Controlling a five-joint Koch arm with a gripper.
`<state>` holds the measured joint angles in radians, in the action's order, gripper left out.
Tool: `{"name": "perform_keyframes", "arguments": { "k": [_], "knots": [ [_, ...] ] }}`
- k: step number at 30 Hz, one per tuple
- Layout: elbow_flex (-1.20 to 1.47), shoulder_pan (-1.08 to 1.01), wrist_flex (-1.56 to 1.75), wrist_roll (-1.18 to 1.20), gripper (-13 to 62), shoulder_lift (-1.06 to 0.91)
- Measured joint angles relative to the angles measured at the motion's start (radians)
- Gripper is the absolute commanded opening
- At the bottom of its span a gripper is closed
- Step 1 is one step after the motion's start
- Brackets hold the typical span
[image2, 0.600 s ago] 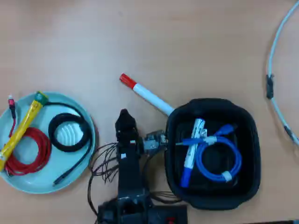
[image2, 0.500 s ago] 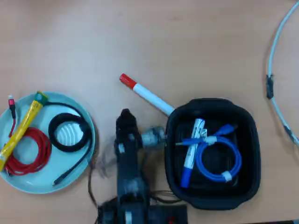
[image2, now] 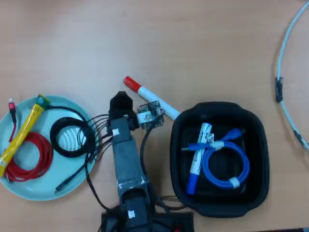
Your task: Pick up the red pen and put it in the green bowl
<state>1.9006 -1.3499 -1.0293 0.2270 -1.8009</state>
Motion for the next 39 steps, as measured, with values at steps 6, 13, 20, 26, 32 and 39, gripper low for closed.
{"name": "perform_keyframes", "arguments": {
  "k": [6,13,20,26,32,39],
  "knots": [
    [0.0,-0.023,-0.06,0.003,41.8,0.0],
    [-0.106,-0.084,-0.143,0.094,41.9,0.0],
    [-0.301,-0.179,-0.291,0.104,41.8,0.003],
    [-0.348,-0.265,-0.347,0.106,41.9,0.074],
    [-0.477,-0.299,-0.356,0.167,41.9,0.265],
    [-0.554,-0.321,-0.408,0.172,41.9,0.442]
  ]
}}
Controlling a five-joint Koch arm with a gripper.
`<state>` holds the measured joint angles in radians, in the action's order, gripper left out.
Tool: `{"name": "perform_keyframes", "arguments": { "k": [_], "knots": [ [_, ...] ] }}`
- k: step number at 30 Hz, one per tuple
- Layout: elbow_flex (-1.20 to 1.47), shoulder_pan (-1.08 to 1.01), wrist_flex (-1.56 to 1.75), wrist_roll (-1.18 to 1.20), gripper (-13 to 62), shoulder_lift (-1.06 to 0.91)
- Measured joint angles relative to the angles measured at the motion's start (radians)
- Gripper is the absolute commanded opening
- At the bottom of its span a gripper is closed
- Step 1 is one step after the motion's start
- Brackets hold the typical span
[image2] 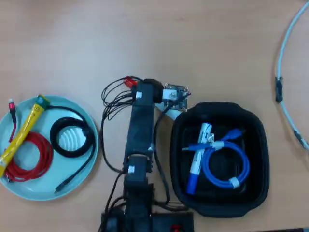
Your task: Pick up the red pen and put it in the green bowl
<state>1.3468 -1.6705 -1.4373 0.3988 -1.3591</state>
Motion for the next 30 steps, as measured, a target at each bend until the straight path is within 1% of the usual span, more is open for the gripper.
{"name": "perform_keyframes", "arguments": {
  "k": [9,18,25,30],
  "knots": [
    [-0.081,-0.011,-0.018,-0.002,41.9,0.147],
    [-0.084,-0.011,-0.025,-0.002,42.0,0.27],
    [-0.095,-0.025,-0.028,0.002,41.9,0.348],
    [-0.109,-0.034,-0.034,0.003,41.9,0.356]
  ]
}}
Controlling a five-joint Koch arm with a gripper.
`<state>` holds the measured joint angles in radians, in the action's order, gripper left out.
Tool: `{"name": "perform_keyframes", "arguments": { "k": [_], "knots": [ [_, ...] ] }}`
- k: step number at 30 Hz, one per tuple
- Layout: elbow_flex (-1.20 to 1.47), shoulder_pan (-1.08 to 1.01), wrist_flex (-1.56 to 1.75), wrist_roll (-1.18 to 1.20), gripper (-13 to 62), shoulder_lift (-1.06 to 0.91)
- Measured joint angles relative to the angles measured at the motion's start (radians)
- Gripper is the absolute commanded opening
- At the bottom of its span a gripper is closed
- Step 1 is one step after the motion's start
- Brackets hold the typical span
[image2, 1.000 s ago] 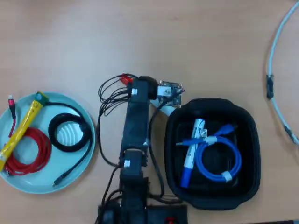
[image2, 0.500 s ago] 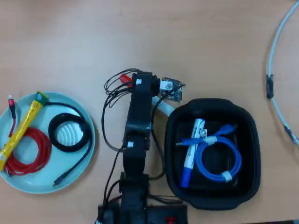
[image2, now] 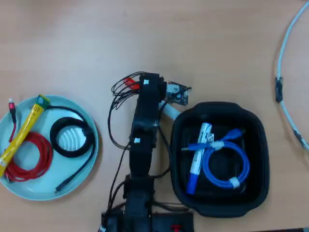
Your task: Pick up the red pen and put it in the green bowl
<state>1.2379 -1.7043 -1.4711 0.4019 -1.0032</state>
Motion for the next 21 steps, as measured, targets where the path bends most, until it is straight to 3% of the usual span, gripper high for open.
{"name": "perform_keyframes", "arguments": {
  "k": [11,14,21],
  "knots": [
    [-0.005,-0.005,-0.005,0.0,39.0,0.009],
    [-0.006,-0.006,-0.003,0.0,28.0,0.011],
    [-0.029,-0.02,-0.003,-0.003,-5.5,0.011]
  ]
}}
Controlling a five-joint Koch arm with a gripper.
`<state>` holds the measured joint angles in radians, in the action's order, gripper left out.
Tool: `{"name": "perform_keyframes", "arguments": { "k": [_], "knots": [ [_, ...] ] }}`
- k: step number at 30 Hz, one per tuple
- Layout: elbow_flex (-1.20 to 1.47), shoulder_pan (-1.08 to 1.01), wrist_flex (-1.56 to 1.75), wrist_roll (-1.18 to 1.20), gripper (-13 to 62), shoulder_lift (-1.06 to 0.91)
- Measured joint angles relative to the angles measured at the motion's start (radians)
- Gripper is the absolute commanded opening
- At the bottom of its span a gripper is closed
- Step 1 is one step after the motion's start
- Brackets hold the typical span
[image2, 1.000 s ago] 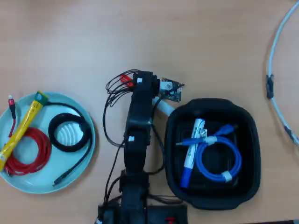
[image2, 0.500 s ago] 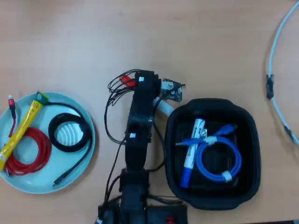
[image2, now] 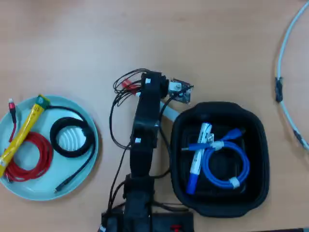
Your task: Pick up the red pen and put it in the green bowl
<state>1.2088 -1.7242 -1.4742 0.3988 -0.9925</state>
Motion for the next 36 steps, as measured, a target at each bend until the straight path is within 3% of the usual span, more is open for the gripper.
{"name": "perform_keyframes", "arguments": {
  "k": [1,19,36],
  "knots": [
    [0.0,0.0,0.0,0.0,-8.7,0.0],
    [0.002,-0.002,0.0,-0.002,-7.0,0.0],
    [-0.002,0.135,0.0,-0.044,-6.9,-0.075]
  ]
}}
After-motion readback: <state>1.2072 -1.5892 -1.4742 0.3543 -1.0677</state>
